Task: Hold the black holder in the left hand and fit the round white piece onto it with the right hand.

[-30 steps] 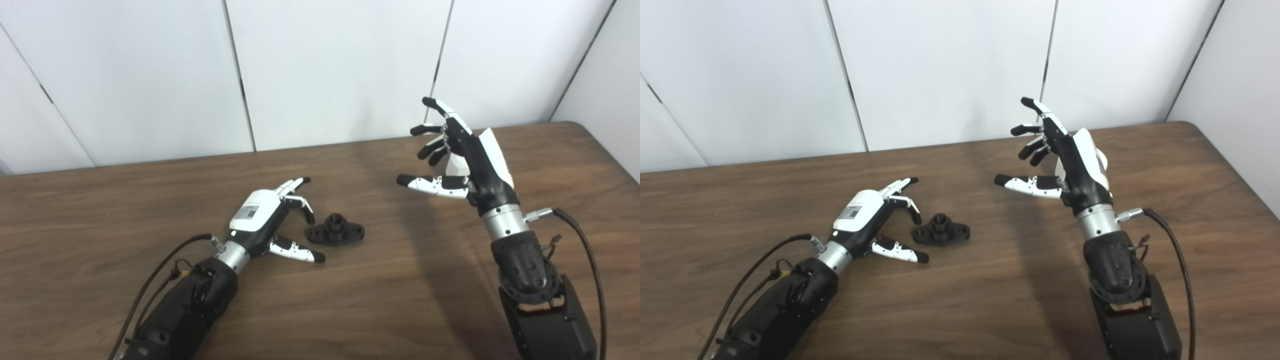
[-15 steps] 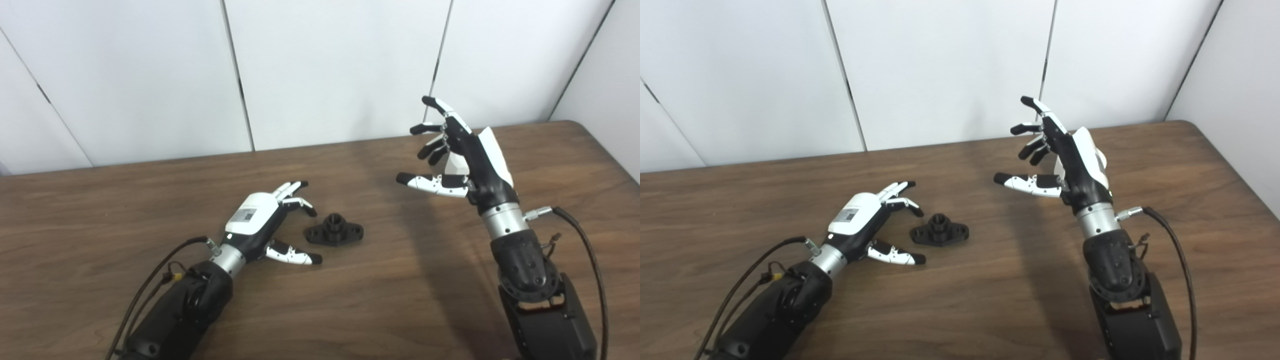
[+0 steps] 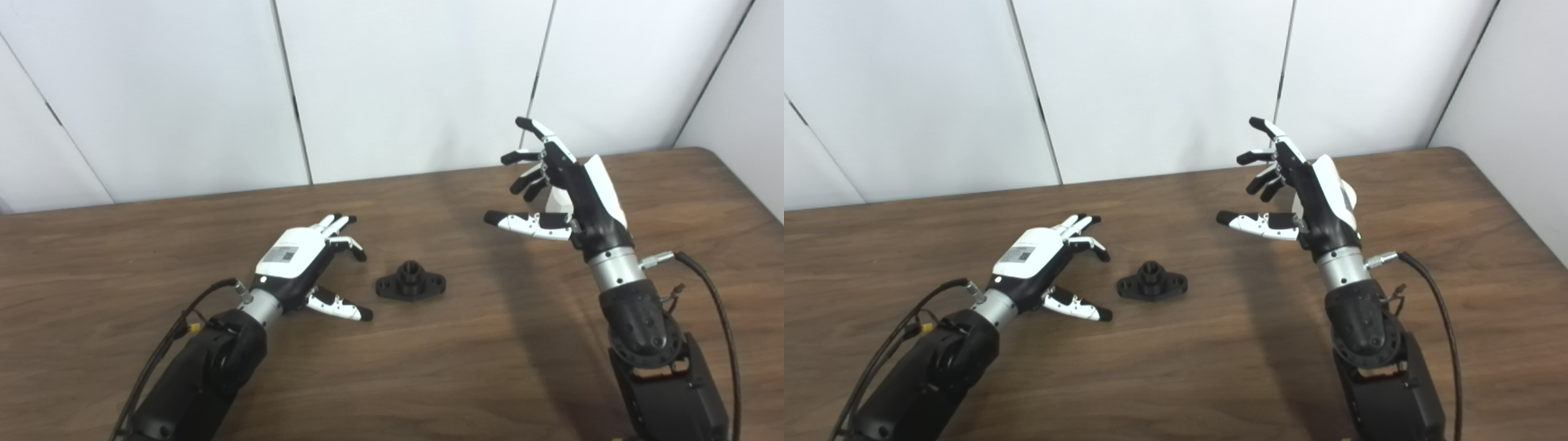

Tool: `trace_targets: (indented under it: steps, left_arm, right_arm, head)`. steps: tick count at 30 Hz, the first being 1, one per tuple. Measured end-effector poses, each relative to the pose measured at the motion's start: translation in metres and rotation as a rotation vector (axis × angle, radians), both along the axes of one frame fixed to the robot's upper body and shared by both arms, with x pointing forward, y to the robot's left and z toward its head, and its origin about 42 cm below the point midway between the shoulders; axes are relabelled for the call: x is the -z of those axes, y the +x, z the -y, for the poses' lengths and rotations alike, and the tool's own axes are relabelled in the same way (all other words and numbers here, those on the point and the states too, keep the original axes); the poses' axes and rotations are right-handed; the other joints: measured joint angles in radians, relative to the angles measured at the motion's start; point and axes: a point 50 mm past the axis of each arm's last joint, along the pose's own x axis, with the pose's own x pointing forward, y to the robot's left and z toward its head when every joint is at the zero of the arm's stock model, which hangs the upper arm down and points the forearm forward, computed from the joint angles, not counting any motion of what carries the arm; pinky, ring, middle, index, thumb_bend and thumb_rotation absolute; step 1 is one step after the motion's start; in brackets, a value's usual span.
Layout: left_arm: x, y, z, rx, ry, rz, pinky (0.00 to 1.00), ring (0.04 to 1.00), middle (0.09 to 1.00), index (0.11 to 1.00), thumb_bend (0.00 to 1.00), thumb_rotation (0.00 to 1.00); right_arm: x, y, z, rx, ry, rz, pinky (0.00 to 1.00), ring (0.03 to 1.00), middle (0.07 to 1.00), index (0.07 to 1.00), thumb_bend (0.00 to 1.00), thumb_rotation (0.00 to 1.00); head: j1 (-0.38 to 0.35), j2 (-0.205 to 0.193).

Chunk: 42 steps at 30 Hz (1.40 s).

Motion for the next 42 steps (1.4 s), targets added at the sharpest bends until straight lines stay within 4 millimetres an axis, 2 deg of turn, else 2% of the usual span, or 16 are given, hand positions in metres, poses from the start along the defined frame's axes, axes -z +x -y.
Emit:
trace_targets:
  steps: [3,14,26,29,42]
  left_arm:
    - [0.005,0.001,0.001,-0.012,-0.012,0.001,0.99,1.0,0.982,0.664,1.0,0.29]
    - [0.019,0.003,0.005,-0.048,-0.059,0.006,1.0,1.0,0.974,0.662,1.0,0.29]
    - [0.026,0.001,0.018,-0.039,-0.101,-0.019,1.0,1.0,0.992,0.663,1.0,0.32]
    - [0.03,0.002,0.021,-0.037,-0.117,-0.027,1.0,1.0,0.997,0.657,1.0,0.33]
    - [0.034,0.003,0.025,-0.037,-0.144,-0.036,1.0,1.0,0.99,0.661,1.0,0.36]
  right_arm:
    - [0.0,0.0,0.0,0.001,0.0,0.0,0.39,0.502,0.69,0.907,0.59,0.18]
    - [0.0,0.0,0.0,-0.001,0.002,0.0,0.4,0.508,0.686,0.896,0.6,0.18]
    - [0.001,0.0,-0.004,-0.004,0.011,-0.001,0.39,0.504,0.685,0.894,0.61,0.19]
    - [0.002,0.0,-0.006,-0.006,0.018,-0.002,0.39,0.507,0.684,0.892,0.6,0.17]
    - [0.001,0.0,-0.006,-0.005,0.017,-0.002,0.4,0.509,0.686,0.895,0.59,0.16]
  head:
    - [0.003,0.002]
    - [0.005,0.008]
    - [-0.002,0.012]
    - [-0.005,0.015]
    - [-0.011,0.018]
